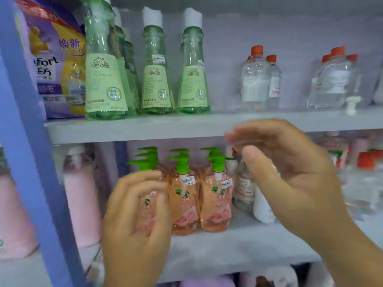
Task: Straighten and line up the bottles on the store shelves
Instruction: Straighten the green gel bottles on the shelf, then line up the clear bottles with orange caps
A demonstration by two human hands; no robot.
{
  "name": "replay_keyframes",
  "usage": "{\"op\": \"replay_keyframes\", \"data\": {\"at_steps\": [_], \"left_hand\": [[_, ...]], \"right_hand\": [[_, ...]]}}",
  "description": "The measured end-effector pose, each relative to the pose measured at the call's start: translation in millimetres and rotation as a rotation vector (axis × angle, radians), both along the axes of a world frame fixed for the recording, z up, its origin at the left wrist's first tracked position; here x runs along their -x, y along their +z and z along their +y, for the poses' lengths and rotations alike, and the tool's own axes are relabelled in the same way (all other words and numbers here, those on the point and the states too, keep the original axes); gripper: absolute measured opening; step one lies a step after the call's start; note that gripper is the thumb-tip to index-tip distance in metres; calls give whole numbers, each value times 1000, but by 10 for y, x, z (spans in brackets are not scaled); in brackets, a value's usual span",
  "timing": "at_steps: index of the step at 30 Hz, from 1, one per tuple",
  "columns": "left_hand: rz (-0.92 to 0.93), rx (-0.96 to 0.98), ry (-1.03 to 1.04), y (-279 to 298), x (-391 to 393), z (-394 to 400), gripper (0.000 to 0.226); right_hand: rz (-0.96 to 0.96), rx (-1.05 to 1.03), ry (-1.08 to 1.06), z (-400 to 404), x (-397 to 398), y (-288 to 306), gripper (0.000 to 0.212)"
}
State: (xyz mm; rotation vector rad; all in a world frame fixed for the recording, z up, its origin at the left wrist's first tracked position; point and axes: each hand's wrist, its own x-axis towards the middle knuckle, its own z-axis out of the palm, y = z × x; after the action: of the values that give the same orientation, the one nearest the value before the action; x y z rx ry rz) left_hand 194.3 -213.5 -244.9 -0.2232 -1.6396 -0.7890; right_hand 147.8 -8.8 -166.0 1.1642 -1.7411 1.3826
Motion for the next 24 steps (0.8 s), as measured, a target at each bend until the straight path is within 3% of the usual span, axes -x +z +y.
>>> {"op": "replay_keyframes", "data": {"at_steps": [2, 4, 7, 9, 13, 17, 20, 24], "left_hand": [[-133, -174, -144, -328, 197, 180, 11], [-356, -300, -281, -589, 422, 396, 16], [-613, -295, -414, -855, 763, 753, 43], [-704, -298, -459, -899, 950, 1019, 41], [-751, -312, -439, -909, 1396, 1502, 43], [-729, -303, -229, -865, 1758, 1870, 67], [-713, -338, -71, -887, 1872, 1996, 71], [-710, -421, -86, -970, 1896, 2003, 67]], "right_hand": [[-62, 69, -123, 285, 146, -411, 17], [-261, 112, -248, 536, 407, -791, 22], [-437, 198, -425, 975, 782, -1220, 28], [-453, 237, -511, 1273, 975, -1364, 26], [-566, 249, -583, 1787, 1343, -1518, 29], [-722, 104, -428, 2000, 1636, -1679, 56], [-701, 4, -423, 2011, 1808, -1861, 68], [-603, -25, -494, 2001, 1841, -1962, 68]]}}
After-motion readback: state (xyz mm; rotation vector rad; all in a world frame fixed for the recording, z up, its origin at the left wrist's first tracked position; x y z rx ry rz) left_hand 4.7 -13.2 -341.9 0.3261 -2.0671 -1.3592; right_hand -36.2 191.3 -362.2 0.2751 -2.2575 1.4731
